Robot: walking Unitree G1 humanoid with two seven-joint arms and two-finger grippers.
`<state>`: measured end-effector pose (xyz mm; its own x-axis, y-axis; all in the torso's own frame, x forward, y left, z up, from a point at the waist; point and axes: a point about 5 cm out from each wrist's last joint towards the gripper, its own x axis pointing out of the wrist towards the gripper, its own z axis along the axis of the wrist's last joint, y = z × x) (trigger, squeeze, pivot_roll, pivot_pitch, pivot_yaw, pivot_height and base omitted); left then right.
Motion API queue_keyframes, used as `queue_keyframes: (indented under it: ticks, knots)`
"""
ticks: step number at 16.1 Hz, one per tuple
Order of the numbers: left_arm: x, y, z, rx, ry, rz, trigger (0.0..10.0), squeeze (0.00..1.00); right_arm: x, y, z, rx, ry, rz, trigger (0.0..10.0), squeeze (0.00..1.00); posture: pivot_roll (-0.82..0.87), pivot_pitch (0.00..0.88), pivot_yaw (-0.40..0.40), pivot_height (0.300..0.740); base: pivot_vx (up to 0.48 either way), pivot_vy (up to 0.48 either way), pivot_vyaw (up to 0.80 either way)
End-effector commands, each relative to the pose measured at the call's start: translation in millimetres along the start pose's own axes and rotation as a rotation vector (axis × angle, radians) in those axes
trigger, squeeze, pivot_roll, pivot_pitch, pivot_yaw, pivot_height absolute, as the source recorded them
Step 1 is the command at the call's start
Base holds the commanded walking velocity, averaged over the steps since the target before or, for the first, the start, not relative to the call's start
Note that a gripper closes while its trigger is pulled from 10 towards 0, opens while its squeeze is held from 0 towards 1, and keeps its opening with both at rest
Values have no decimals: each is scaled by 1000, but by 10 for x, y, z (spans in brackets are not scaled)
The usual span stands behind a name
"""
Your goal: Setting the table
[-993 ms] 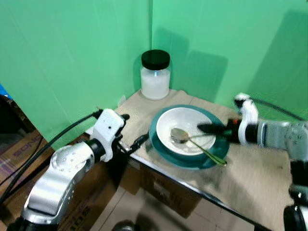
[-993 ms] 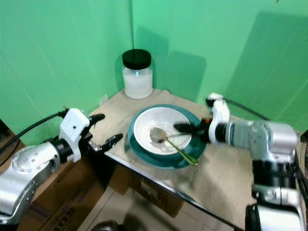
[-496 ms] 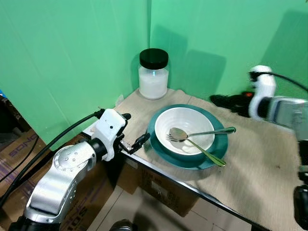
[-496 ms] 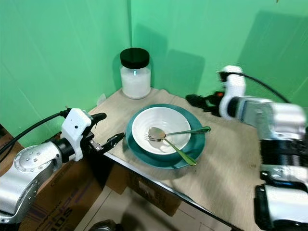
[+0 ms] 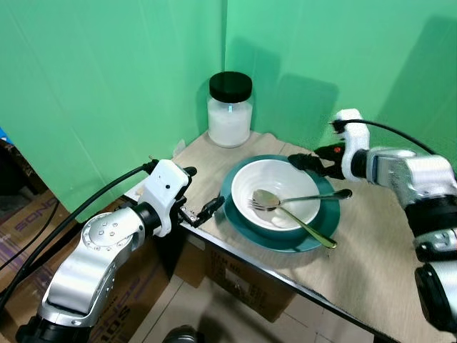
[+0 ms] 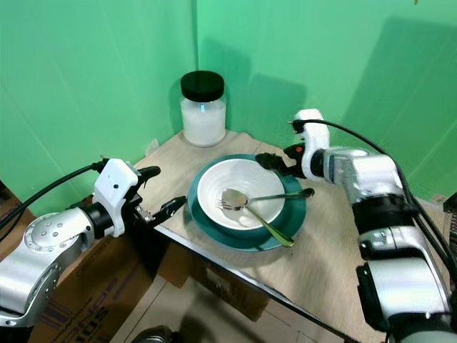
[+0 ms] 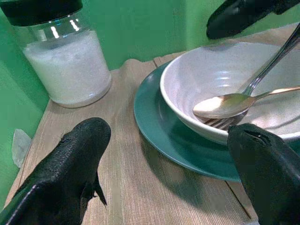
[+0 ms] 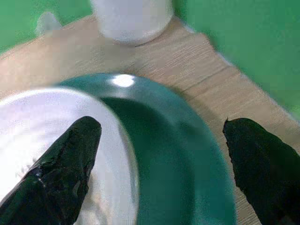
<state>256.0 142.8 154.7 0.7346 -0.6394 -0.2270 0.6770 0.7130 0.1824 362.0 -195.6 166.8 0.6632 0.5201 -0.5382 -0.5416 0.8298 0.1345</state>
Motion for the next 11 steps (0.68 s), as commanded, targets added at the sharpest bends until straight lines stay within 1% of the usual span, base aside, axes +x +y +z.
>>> queue_keyframes:
  ticks: [1, 2, 5, 6, 7, 8, 9, 10, 11]
  knots:
    - [10, -20, -2, 20, 4, -8, 10000, 0, 10, 3, -28, -59, 51, 10, 10000, 0, 71, 0, -14, 740, 0, 0, 0]
    - [11, -23, -1, 21, 4, -9, 10000, 0, 17, -11, -91, -79, 108, 4, 10000, 0, 72, 0, -16, 740, 0, 0, 0]
    - [13, -24, 0, 26, 4, -10, 10000, 0, -8, -64, -106, -81, 130, 2, 10000, 0, 72, 0, -16, 740, 0, 0, 0]
    - [17, -22, 2, 26, 3, -9, 10000, 0, -24, -67, -99, -76, 139, 20, 10000, 0, 69, 0, -15, 740, 0, 0, 0]
    - [22, -21, 3, 28, 2, -10, 10000, 0, -57, -49, -99, -30, 161, 66, 10000, 0, 67, 0, -15, 740, 0, 0, 0]
    - [24, -21, 3, 31, 0, -10, 10000, 0, -83, -39, -124, -2, 189, 95, 7608, 0, 67, 0, -15, 740, 0, 0, 0]
    - [27, -21, 3, 33, -1, -9, 10000, 0, -93, -37, -146, 20, 209, 108, 5804, 0, 67, 0, -15, 740, 0, 0, 0]
    - [34, -19, 6, 33, -2, -9, 10000, 0, -95, -39, -159, 30, 223, 111, 2392, 0, 58, 0, -12, 740, 0, 0, 0]
    - [39, -21, 7, 33, -3, -10, 10000, 0, -96, -36, -180, 51, 238, 117, 0, 0, 56, 0, -12, 740, 0, 0, 0]
